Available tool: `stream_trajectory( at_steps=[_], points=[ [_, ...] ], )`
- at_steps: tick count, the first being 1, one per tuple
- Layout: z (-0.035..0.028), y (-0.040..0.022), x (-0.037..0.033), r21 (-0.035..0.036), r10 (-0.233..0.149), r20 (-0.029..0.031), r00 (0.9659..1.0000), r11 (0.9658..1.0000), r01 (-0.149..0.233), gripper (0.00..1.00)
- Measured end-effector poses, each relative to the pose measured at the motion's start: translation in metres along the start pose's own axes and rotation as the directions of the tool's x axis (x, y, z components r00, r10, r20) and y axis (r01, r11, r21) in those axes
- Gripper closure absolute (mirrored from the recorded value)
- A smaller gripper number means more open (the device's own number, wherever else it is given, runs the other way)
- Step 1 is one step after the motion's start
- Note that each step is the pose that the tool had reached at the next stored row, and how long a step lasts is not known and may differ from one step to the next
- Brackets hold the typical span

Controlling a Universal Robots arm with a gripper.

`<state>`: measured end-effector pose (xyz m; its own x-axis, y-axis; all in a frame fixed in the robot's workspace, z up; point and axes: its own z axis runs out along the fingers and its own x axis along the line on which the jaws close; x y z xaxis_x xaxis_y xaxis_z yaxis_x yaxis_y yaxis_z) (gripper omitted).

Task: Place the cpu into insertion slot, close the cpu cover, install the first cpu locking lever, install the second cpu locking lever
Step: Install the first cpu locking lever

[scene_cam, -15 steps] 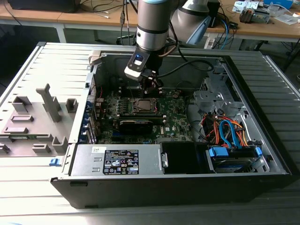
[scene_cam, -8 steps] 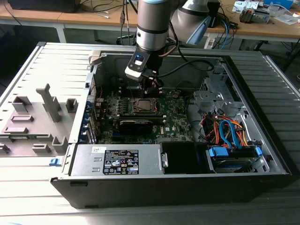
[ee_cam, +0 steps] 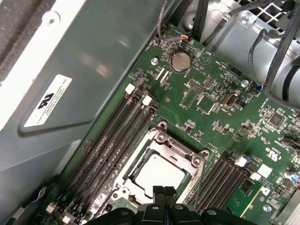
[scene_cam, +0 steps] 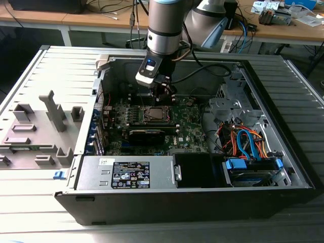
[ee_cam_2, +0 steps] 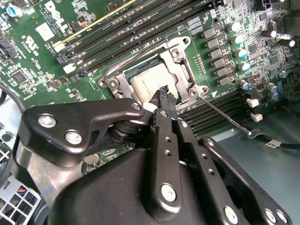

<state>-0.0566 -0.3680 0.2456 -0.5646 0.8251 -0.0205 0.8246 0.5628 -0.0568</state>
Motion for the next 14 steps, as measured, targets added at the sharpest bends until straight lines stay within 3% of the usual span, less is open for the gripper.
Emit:
stream_trajectory(
  at_steps=[14],
  points=[
    [0.0,0.0,0.0,-0.0005,-0.025,0.0014,0.9997,0.9997,0.025,0.89]
  ],
)
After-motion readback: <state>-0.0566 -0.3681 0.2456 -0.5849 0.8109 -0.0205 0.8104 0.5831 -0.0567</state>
